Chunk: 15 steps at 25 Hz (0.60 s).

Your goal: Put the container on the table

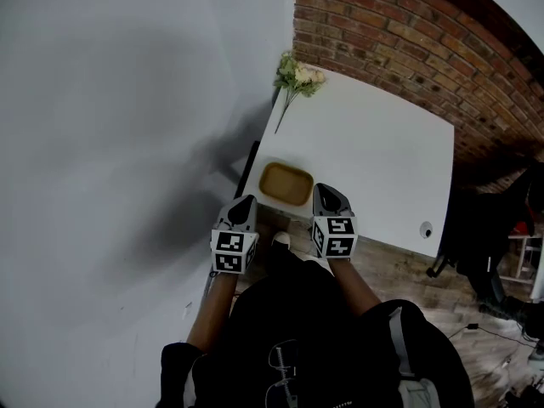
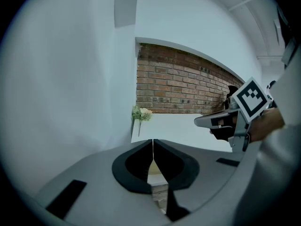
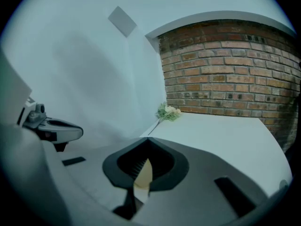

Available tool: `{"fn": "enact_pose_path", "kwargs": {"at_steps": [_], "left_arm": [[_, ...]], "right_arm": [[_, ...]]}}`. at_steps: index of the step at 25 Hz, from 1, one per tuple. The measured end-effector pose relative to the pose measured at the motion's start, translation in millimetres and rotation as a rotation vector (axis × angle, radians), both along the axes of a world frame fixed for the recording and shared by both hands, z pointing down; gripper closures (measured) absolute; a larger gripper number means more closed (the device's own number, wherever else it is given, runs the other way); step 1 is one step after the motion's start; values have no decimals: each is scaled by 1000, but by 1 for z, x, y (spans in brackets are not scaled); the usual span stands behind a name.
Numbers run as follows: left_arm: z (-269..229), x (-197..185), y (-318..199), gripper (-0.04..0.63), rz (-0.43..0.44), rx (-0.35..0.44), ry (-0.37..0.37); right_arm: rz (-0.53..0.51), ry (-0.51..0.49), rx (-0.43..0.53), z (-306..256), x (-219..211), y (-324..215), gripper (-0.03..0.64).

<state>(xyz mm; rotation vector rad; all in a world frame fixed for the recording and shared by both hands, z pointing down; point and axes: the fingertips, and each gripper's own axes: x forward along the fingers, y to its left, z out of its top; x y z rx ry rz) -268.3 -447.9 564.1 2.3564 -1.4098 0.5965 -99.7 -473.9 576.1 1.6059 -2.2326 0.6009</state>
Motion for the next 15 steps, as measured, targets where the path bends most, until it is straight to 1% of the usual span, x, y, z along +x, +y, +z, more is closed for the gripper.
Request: {"fn": "enact_pose_path", "kwargs": {"at_steps": [4,10,15], "left_arm": [[1,1,-3,578,1,-3,4],[2,-2,-7,578,2,-7,3],[8,-4,-8,578,10,-24,9]], "right_arm": [[11,-14,-30,6,2,-1,594],[3,-3,-42,8,-2,-4,594],[6,0,-54,10,-4,-7,594]]}}
